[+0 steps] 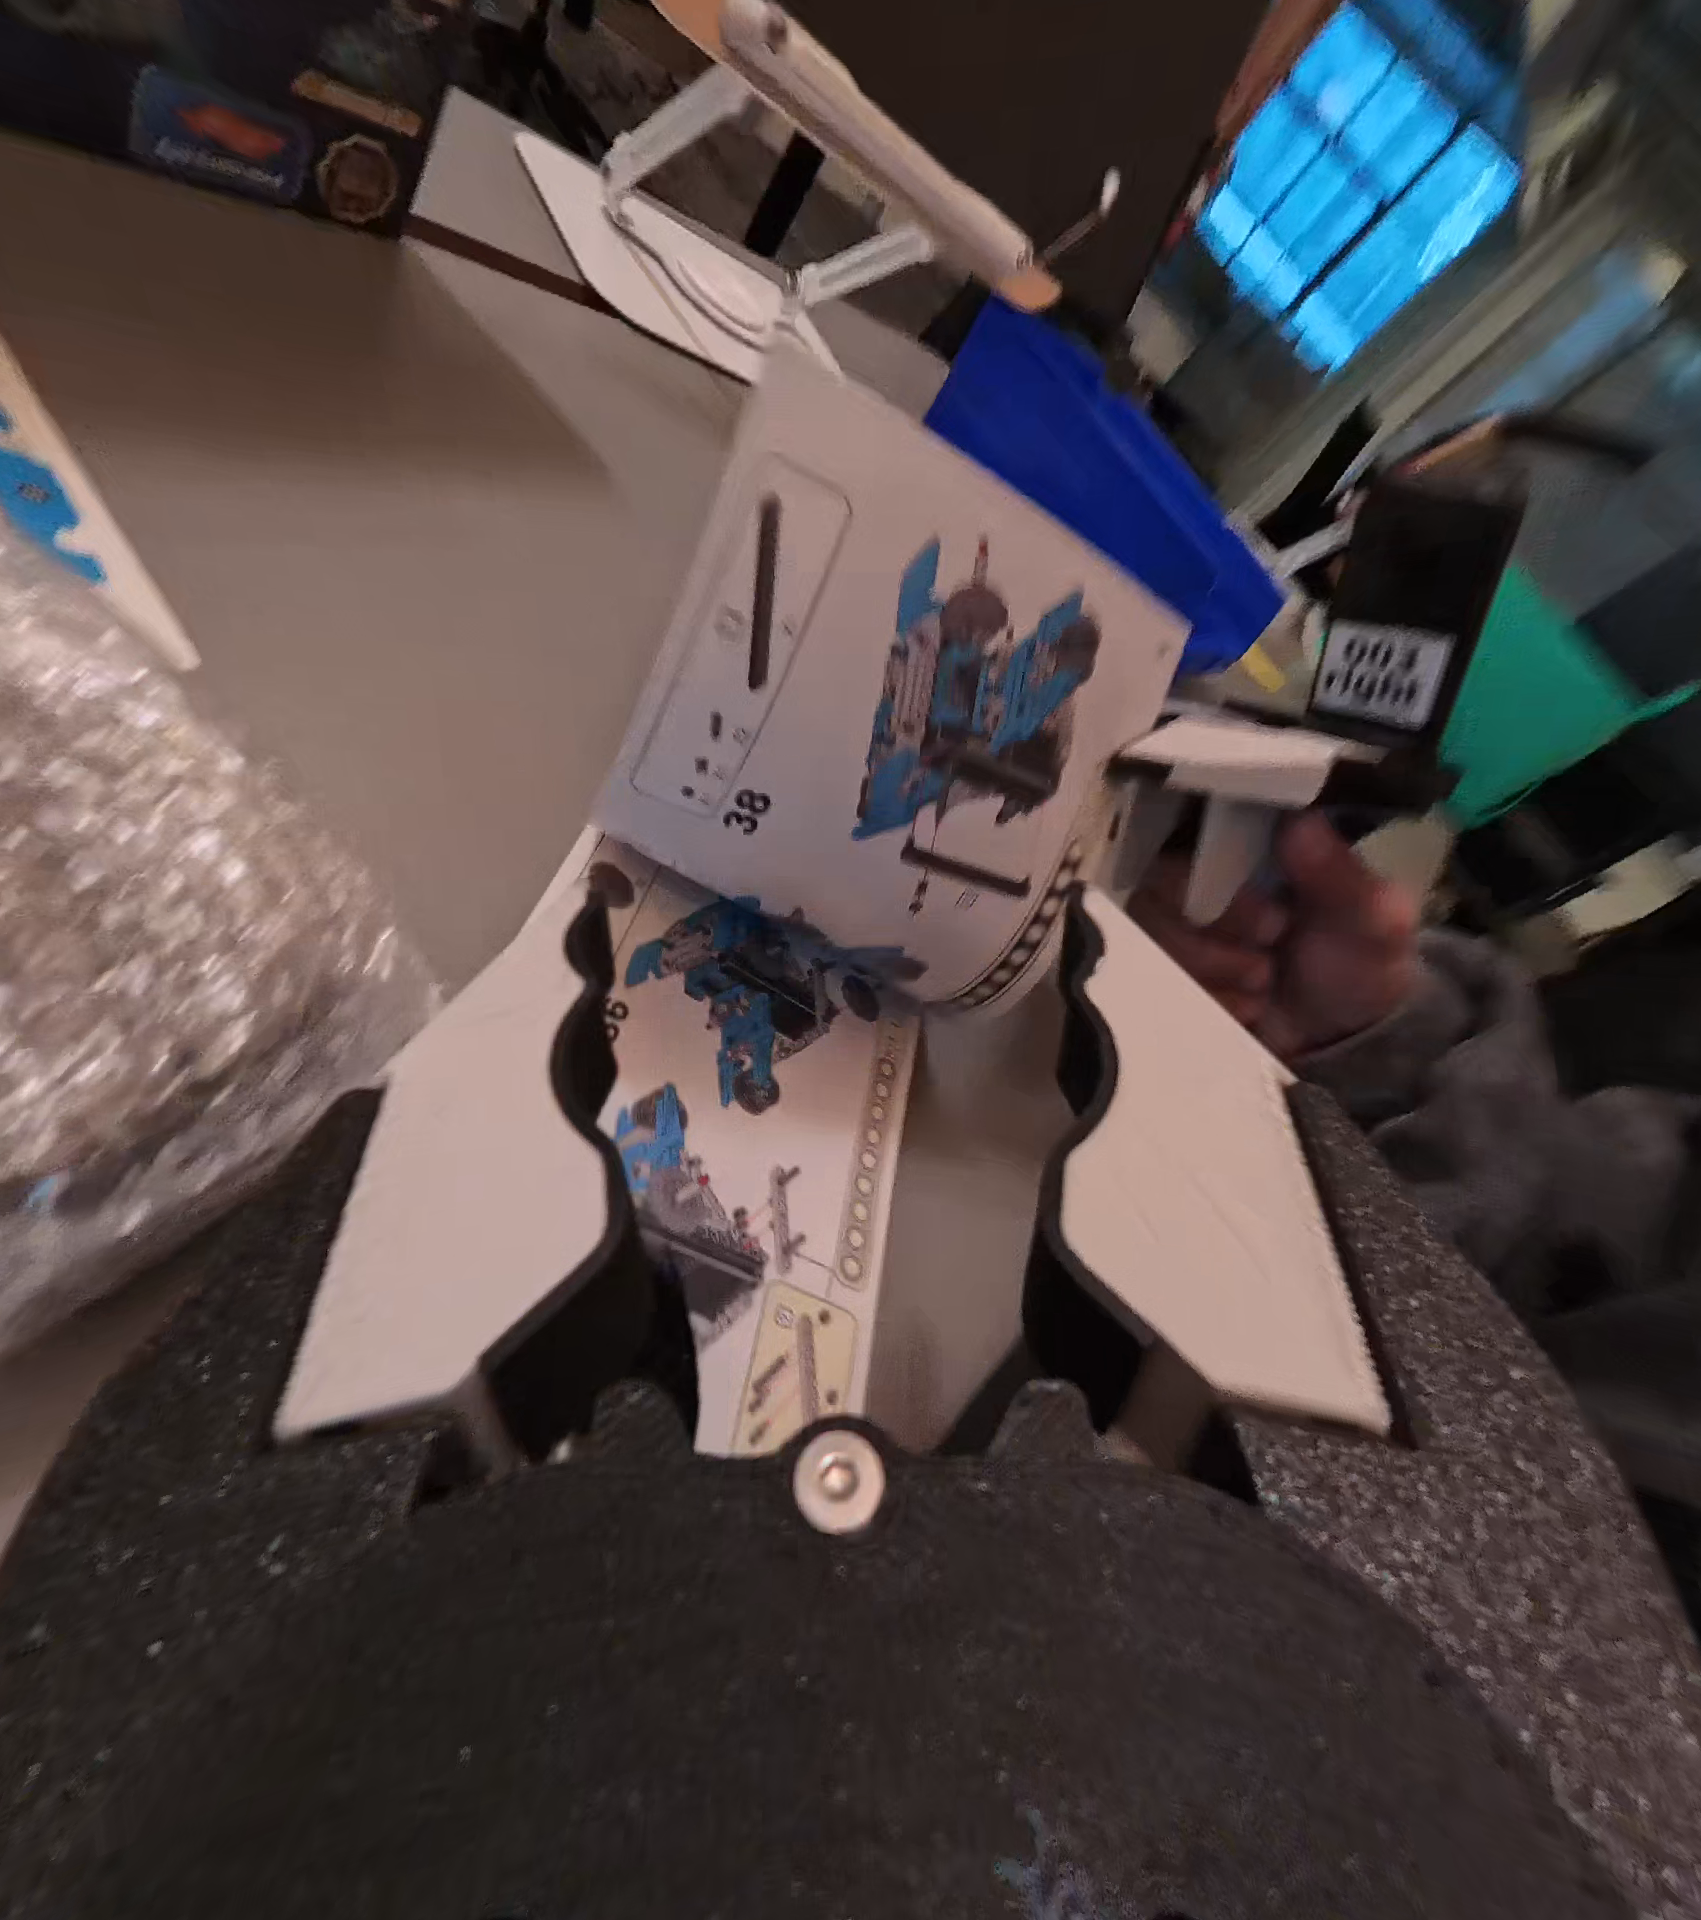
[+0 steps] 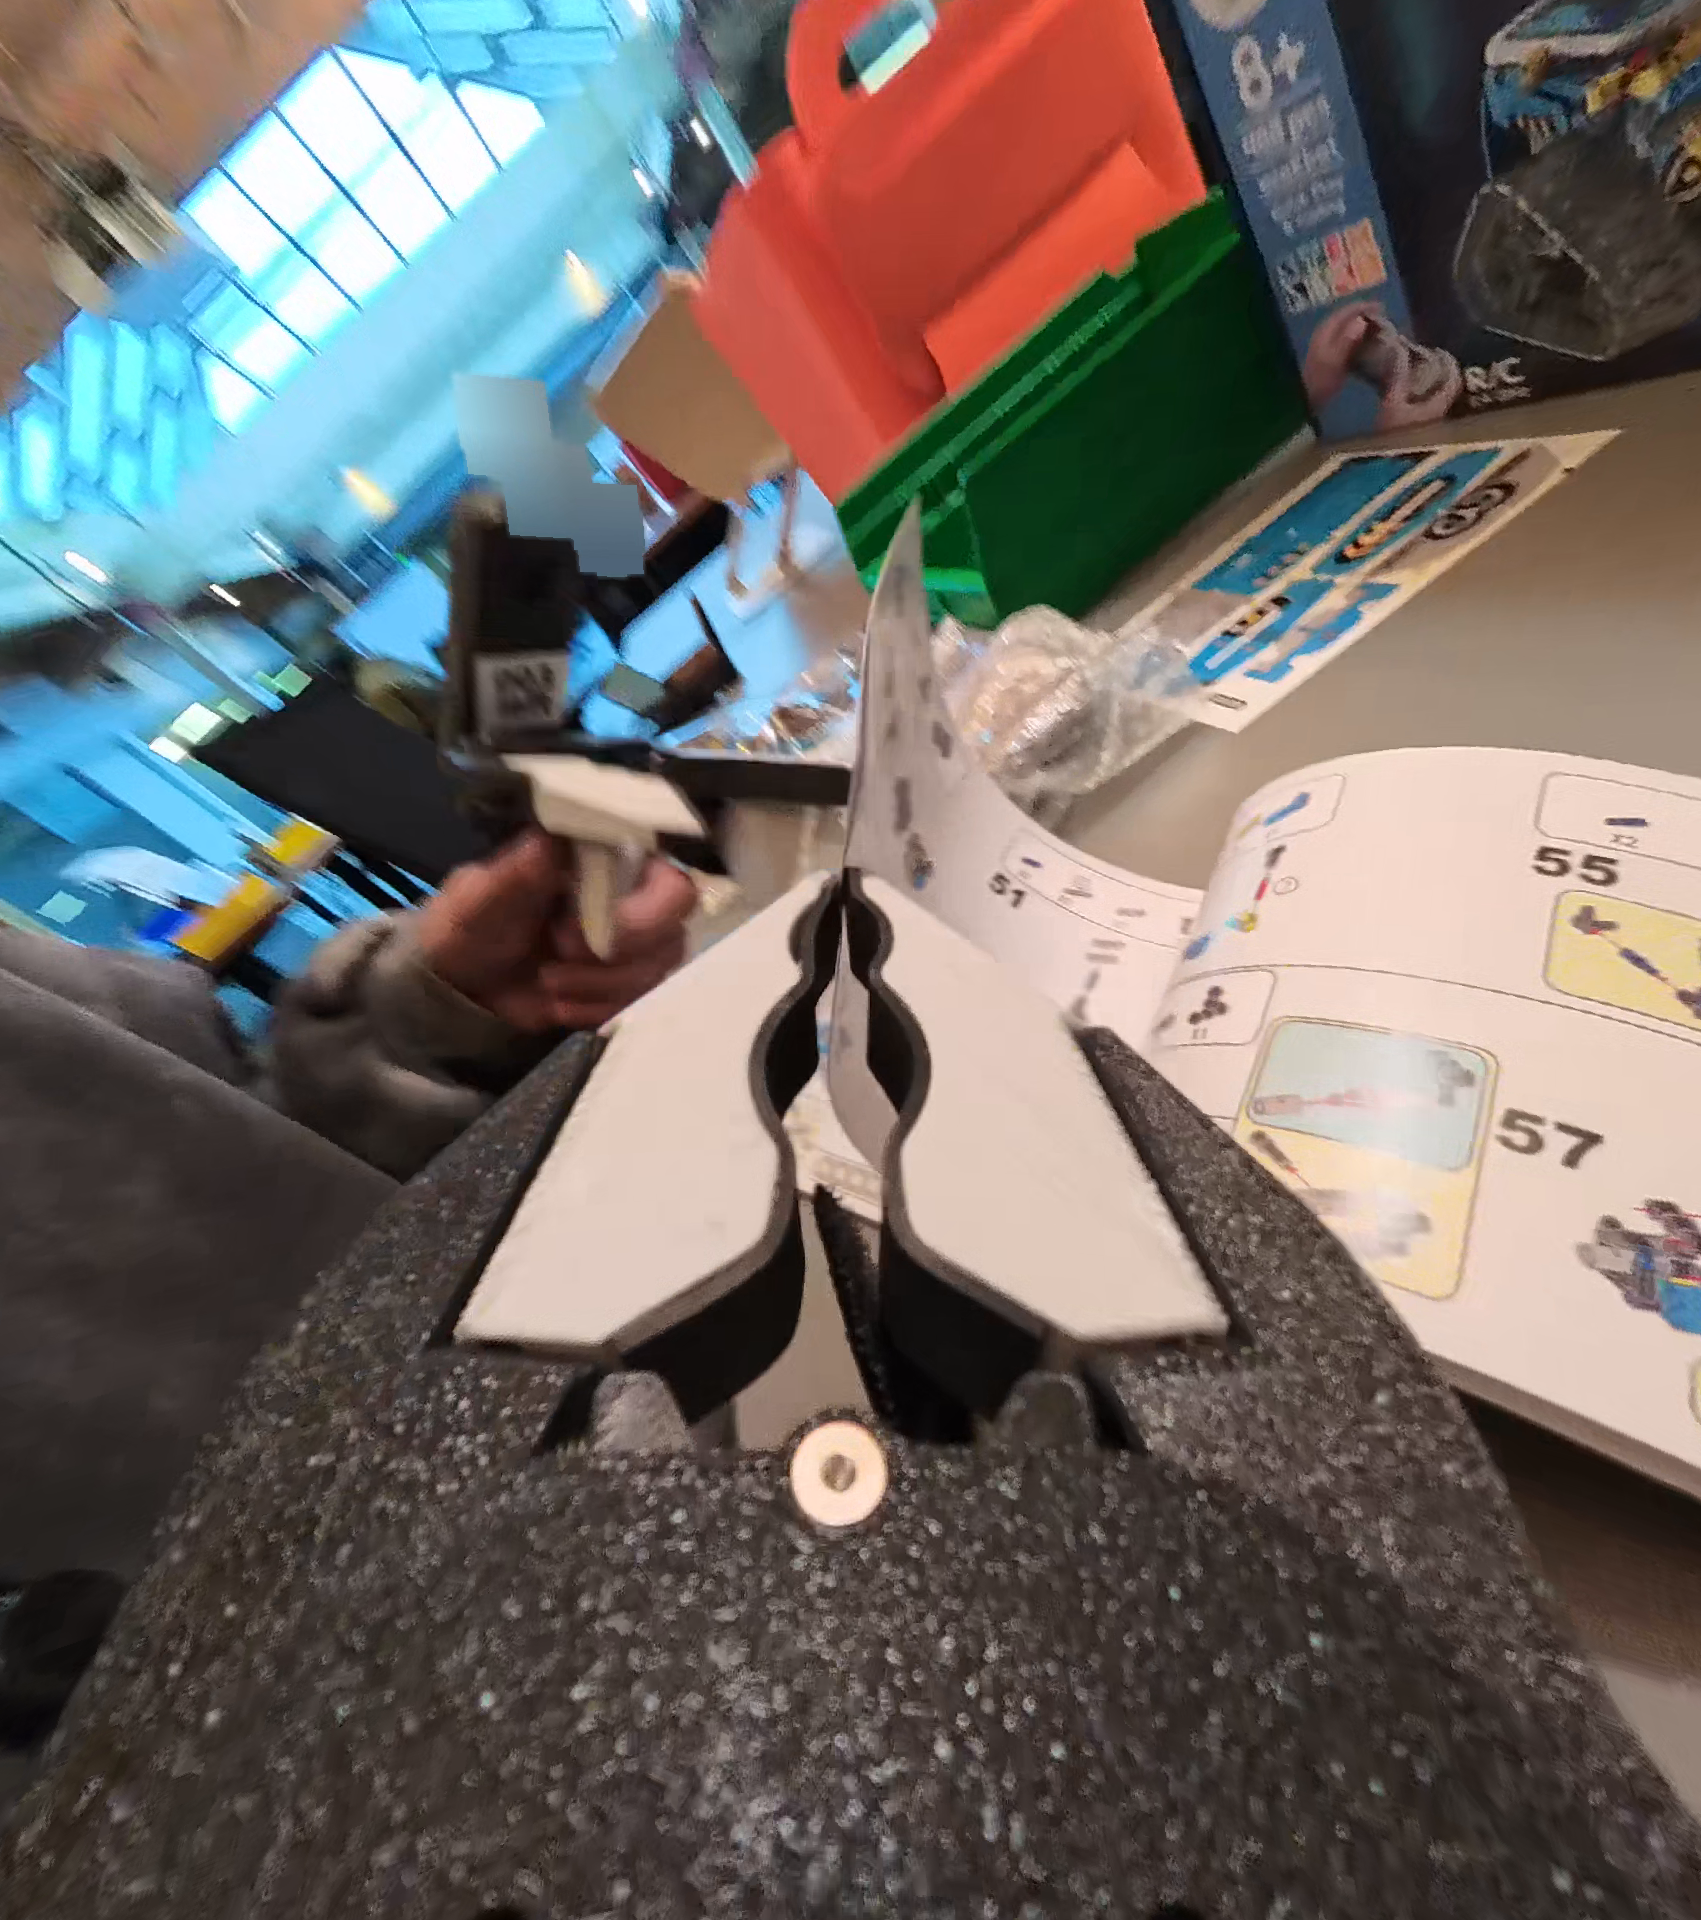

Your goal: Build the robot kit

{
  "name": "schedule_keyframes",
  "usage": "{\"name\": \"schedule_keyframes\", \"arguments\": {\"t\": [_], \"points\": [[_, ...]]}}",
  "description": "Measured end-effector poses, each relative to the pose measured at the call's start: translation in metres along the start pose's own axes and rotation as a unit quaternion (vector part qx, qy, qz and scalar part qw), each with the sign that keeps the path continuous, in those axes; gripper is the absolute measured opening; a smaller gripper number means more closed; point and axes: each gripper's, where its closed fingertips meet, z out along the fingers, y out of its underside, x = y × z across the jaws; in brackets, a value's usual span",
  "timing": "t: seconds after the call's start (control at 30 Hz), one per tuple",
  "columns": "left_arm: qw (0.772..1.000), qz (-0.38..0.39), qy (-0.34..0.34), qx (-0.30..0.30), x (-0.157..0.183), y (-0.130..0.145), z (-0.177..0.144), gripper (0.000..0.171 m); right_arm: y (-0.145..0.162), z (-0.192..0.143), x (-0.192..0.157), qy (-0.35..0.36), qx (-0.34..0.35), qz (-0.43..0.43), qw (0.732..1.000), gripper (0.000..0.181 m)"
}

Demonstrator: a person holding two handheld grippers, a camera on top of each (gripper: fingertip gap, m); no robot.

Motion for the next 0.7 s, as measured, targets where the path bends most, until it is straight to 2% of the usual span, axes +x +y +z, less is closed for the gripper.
{"name": "schedule_keyframes", "arguments": {"t": [0.1,0.17,0.3,0.37,0.57,0.7], "points": [[0.992,0.111,-0.039,-0.037,0.005,0.009,0.027,0.098,-0.016,-0.009,-0.009,-0.058,0.050,0.046,0.996,0.000],[0.983,0.167,-0.063,-0.051,0.006,0.011,0.041,0.115,-0.020,-0.013,-0.010,-0.067,0.064,0.053,0.994,0.000],[0.967,0.232,-0.098,-0.044,0.008,0.008,0.062,0.138,-0.022,-0.015,-0.021,-0.096,0.070,0.050,0.992,0.000],[0.959,0.256,-0.121,-0.033,0.008,0.003,0.069,0.142,-0.021,-0.015,-0.024,-0.099,0.063,0.040,0.992,0.000],[0.951,0.287,-0.110,-0.031,0.018,-0.002,0.087,0.144,-0.020,-0.016,-0.031,-0.116,0.048,0.030,0.992,0.002],[0.946,0.306,-0.102,-0.029,0.020,-0.005,0.094,0.136,-0.021,-0.017,-0.029,-0.124,0.038,0.047,0.990,0.004]]}}
